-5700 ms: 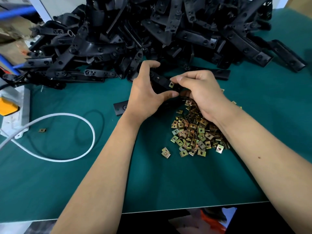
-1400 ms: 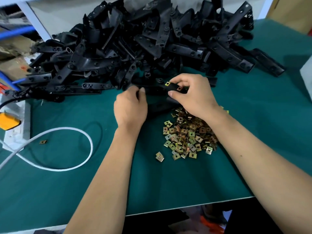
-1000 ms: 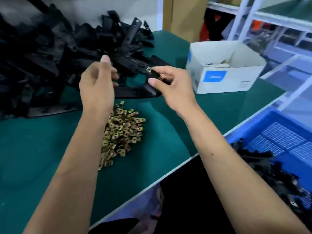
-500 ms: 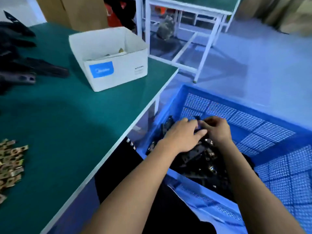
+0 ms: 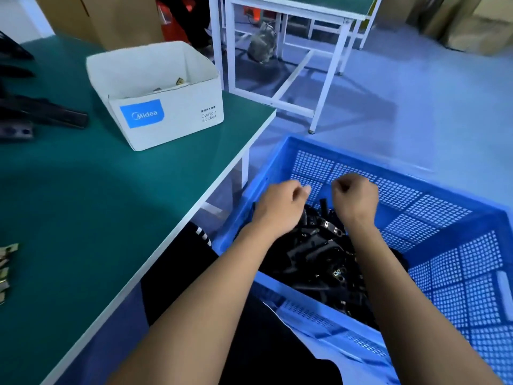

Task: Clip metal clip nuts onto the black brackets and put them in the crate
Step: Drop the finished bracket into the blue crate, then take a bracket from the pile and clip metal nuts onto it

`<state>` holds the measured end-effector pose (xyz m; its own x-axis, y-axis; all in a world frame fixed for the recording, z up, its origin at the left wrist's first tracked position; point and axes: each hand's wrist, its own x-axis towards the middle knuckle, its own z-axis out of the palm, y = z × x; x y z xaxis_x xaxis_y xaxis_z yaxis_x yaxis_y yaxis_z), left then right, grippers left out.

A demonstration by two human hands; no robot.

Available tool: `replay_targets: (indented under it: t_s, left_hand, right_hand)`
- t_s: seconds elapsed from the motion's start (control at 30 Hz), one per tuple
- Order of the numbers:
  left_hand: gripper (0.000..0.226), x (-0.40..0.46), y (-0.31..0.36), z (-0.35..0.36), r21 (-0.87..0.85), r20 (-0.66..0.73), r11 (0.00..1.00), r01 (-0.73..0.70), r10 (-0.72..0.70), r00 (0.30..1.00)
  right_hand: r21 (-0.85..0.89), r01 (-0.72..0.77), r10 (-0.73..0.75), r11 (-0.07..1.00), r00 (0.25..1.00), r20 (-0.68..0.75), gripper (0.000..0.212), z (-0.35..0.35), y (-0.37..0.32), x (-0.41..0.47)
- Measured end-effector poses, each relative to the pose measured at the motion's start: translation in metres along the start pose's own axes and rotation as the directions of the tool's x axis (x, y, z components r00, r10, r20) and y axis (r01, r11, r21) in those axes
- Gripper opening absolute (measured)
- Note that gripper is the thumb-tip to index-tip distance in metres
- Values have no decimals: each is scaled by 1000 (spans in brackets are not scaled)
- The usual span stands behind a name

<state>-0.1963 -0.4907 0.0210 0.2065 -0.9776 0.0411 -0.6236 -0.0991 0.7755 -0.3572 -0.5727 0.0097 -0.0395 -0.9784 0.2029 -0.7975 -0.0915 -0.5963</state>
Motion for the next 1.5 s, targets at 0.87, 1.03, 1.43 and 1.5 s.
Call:
replay_targets:
  t_s: [0.87,1.03,1.43,1.5]
  left_hand:
    - [23,-340,-174,-362,-112,-994,927,358,-110,-27]
    - [17,-378,-201,-388,-456,-843,868,194,-352,-408]
    - [22,-388,-204,-409,-663,-598,653,-367,-756,-265]
    - [38,-391,-202,-410,-684,-577,502,-528,-816,-29]
  right_hand:
    - [552,819,-955,159,-14,296,19,93,-450,-352]
    - [399,915,-907,58,-119,405,61,127,-485,-409]
    - [777,454,-899,436,169,405,24,135,-505,-429]
    - [869,69,-869,490,111,482,20,125,-505,-423]
